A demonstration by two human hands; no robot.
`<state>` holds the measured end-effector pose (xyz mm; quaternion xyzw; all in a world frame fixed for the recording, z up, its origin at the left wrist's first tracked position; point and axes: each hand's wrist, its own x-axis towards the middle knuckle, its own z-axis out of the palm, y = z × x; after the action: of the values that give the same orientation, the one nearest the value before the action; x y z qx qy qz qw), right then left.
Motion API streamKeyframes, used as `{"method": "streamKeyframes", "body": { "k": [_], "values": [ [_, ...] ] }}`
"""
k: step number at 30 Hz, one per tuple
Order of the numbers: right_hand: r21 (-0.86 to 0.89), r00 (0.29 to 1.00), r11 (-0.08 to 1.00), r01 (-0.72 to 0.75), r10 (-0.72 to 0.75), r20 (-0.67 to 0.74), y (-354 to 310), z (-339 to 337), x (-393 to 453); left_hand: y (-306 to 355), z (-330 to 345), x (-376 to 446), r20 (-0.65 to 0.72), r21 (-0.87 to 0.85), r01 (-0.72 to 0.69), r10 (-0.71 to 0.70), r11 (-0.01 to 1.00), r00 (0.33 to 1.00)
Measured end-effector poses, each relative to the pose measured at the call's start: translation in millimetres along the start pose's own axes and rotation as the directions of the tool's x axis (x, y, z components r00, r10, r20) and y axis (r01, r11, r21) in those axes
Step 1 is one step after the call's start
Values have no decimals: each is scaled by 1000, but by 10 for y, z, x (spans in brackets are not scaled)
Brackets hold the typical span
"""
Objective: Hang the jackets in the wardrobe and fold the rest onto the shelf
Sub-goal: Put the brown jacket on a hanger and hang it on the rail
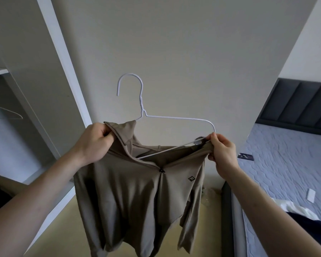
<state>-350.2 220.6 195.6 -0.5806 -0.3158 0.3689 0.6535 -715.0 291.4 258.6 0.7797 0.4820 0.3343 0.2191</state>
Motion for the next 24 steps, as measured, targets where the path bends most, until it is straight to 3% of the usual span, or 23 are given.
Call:
{"method": "streamKeyframes", "body": {
  "k": [6,9,15,19,22,24],
  "values": [
    [37,984,990,-133,137,-118,46,-35,104,-82,45,-44,44,-196,-13,23,981,999],
    [3,982,989,-147,146,-121,120,-54,108,-146,-5,-16,51,-188,-6,16,982,999],
    [128,982,984,-121,138,-128,31,-131,156,-143,-179,-18,51,40,-46,44,998,998],
    [26,994,1000,-11,14,-111,-108,-111,158,-127,-188,-38,153,255,-37,-2,966,988],
    [-128,992,984,121,-118,35,-347,37,166,-104,47,-68,176,477,-102,20,873,984],
    [-241,959,936,258,-217,182,-554,252,126,-76,230,-68,142,451,-101,41,887,989]
  ]
}}
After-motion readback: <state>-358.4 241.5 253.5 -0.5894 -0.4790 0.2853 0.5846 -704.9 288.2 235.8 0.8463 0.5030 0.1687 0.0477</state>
